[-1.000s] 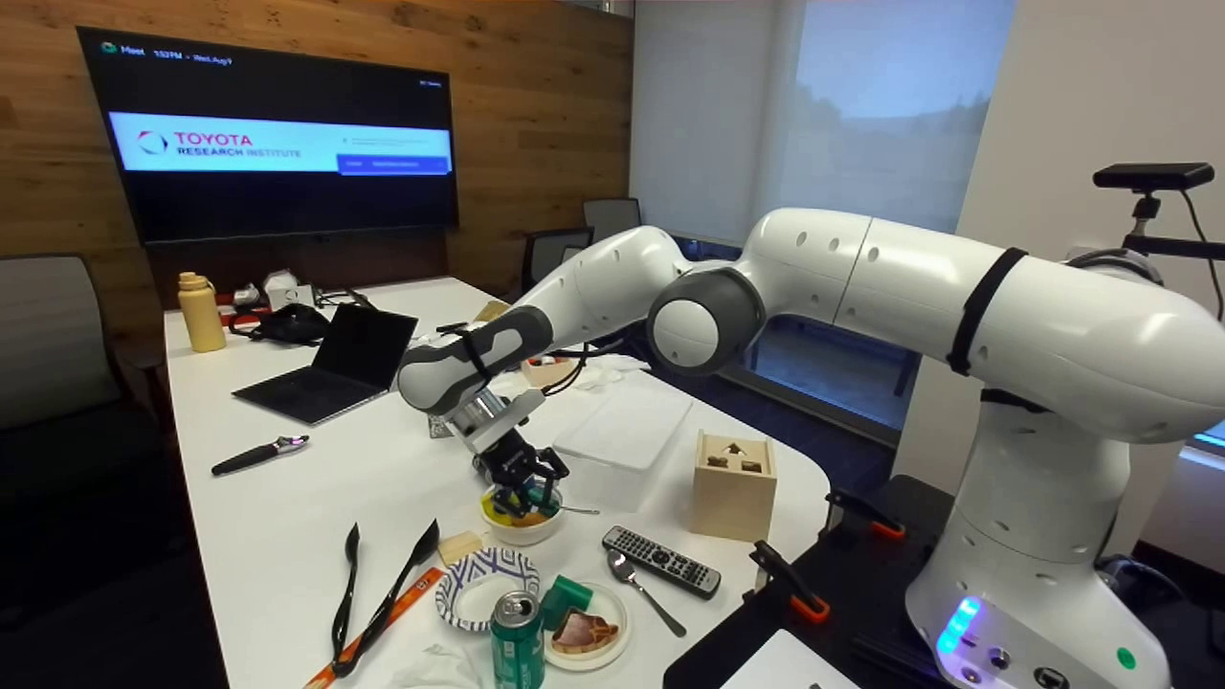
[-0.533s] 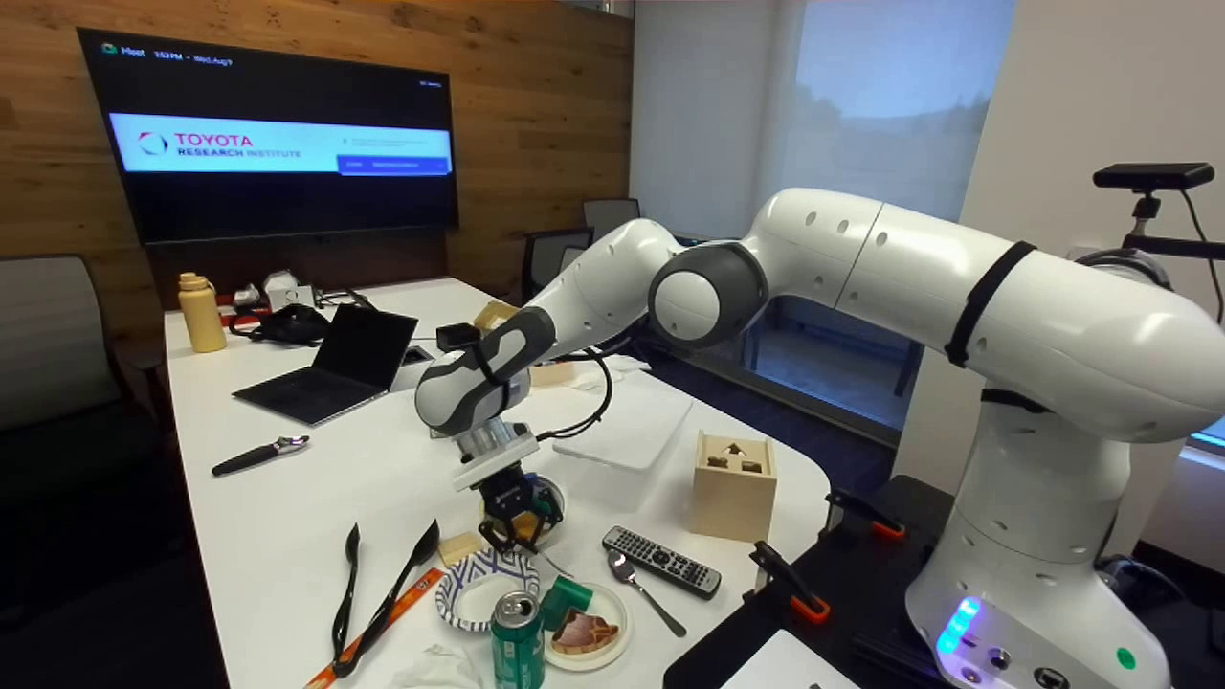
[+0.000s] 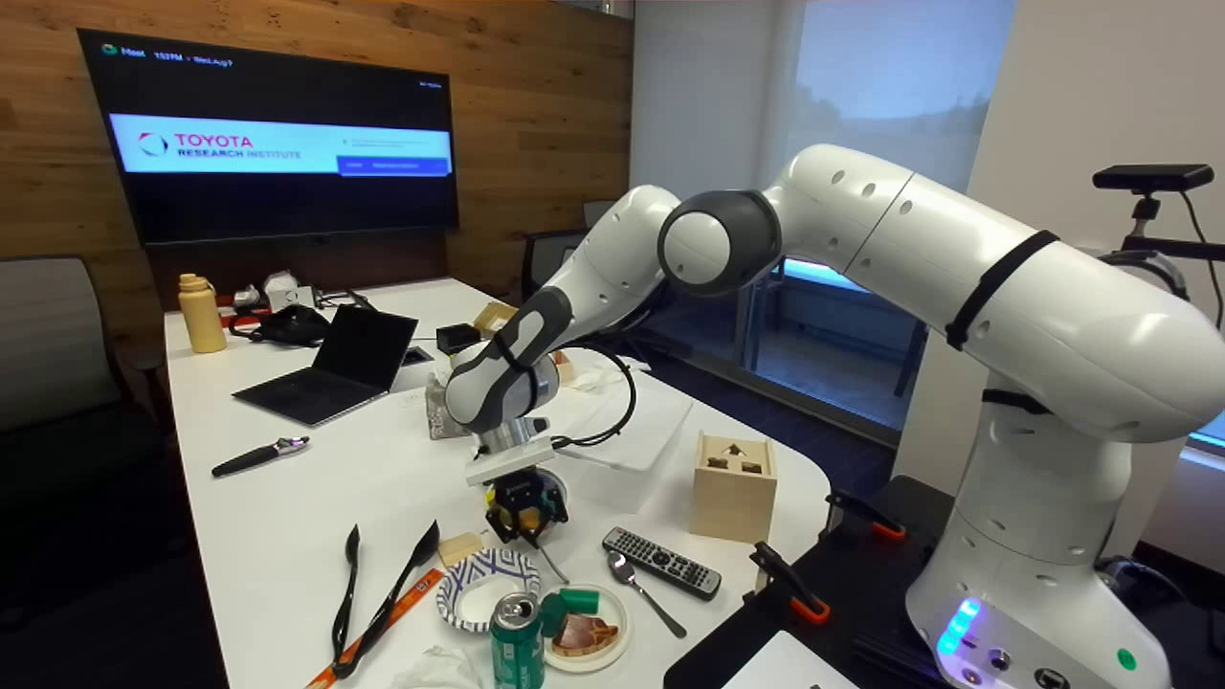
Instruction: Use the spoon to stir the contents in the bowl
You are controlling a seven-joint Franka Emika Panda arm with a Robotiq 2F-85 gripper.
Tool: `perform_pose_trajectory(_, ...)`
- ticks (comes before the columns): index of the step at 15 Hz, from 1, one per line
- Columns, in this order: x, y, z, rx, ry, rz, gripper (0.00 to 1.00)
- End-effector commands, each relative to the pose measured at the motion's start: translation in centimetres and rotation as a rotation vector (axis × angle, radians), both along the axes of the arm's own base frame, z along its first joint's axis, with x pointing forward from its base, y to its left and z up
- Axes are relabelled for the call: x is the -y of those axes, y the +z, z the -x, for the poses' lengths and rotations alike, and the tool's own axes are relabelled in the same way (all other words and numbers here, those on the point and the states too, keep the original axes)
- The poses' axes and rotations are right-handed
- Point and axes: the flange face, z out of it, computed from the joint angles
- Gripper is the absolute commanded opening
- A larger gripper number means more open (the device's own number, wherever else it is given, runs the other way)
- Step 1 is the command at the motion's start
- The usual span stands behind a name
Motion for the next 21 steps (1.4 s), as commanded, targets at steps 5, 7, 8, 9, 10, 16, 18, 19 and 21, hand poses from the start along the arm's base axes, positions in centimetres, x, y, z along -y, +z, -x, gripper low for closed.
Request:
perform_pose_trajectory(5, 2.0, 6.1, 5.5, -0.006, -0.043, 0.019, 0.00)
perform_pose_trajectory(7, 2.9, 7.0, 7.8, -0.061, -0.074, 0.027, 0.00)
perform_pose_trajectory(8, 3.4, 7.4, 9.0, -0.085, -0.103, 0.042, 0.00)
perform_pose_trajectory(9, 4.0, 7.7, 10.3, -0.106, -0.118, 0.053, 0.00)
perform_pose_trajectory(10, 4.8, 7.8, 11.7, -0.126, -0.131, 0.065, 0.00)
perform_pose_trajectory(16, 9.6, 6.4, 15.1, -0.171, -0.109, 0.115, 0.00)
perform_pose_trajectory(18, 10.6, 5.8, 14.4, -0.165, -0.090, 0.130, 0.00)
perform_pose_trajectory(19, 10.8, 5.7, 14.1, -0.160, -0.079, 0.134, 0.00)
perform_pose_trajectory(21, 11.1, 5.1, 13.7, -0.154, -0.064, 0.132, 0.00)
